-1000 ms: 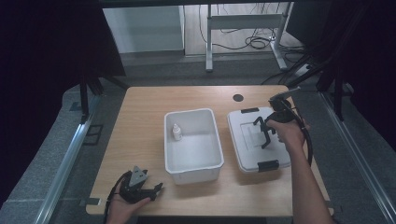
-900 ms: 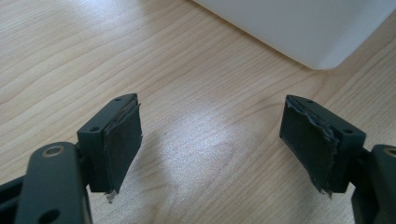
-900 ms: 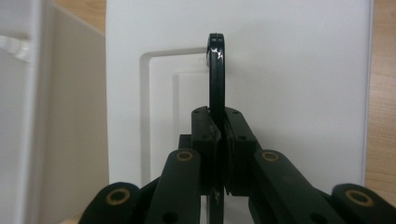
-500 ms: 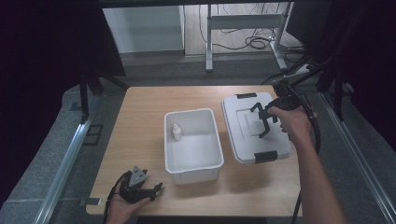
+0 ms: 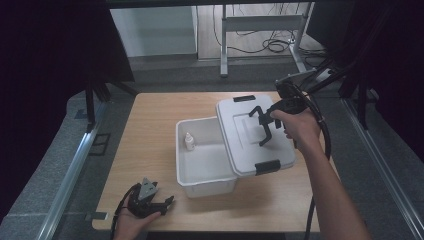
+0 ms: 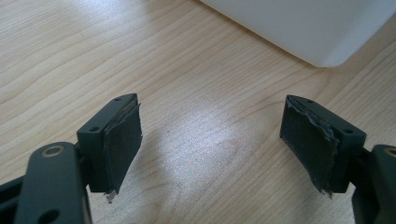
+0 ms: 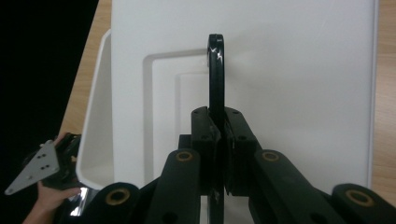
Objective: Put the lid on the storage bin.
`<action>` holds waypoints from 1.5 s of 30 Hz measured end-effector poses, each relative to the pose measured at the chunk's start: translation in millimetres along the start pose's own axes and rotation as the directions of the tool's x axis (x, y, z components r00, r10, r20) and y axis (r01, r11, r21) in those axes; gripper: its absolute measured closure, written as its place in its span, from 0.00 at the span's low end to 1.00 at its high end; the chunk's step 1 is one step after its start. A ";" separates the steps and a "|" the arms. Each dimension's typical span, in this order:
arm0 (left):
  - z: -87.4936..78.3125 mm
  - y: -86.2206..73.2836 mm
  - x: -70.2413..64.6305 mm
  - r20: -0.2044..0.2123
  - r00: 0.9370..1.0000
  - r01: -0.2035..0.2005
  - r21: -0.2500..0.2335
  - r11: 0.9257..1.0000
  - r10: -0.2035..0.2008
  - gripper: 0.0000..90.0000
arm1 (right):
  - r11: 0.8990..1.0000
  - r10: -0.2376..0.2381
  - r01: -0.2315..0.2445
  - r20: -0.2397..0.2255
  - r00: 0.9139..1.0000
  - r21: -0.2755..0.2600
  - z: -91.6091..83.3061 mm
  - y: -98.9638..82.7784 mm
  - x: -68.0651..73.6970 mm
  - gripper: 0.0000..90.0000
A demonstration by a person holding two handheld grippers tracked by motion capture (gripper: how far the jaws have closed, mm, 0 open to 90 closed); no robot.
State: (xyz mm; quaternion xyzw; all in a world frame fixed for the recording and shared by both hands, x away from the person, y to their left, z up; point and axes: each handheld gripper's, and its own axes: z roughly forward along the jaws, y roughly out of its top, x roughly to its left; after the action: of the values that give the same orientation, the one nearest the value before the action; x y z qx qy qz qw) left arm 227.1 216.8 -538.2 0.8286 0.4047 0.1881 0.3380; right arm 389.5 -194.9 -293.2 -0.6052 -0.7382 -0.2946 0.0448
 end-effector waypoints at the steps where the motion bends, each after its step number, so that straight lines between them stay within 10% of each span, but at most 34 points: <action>1: 0.0 0.0 0.0 0.000 1.000 0.000 0.000 1.000 0.000 0.23 | 1.000 0.000 0.000 0.000 1.000 0.000 0.0 0.0 0.0 0.95; 18: 1.9 0.0 -1.2 0.001 1.000 -0.008 0.007 1.000 0.008 0.23 | 0.996 -0.061 0.064 -0.052 0.997 0.055 38.7 4.6 60.4 0.94; 45: 2.8 -0.2 -2.3 0.008 1.000 -0.017 0.017 1.000 0.016 0.23 | 0.995 -0.016 0.027 -0.121 0.992 0.095 77.1 7.4 85.6 0.94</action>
State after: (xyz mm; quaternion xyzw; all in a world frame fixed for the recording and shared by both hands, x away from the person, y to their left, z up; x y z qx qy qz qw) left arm 227.3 213.8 -540.4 0.8356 0.3981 0.1840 0.3309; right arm 396.2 -82.3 -317.6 -0.5754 -0.7540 -0.2951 0.1152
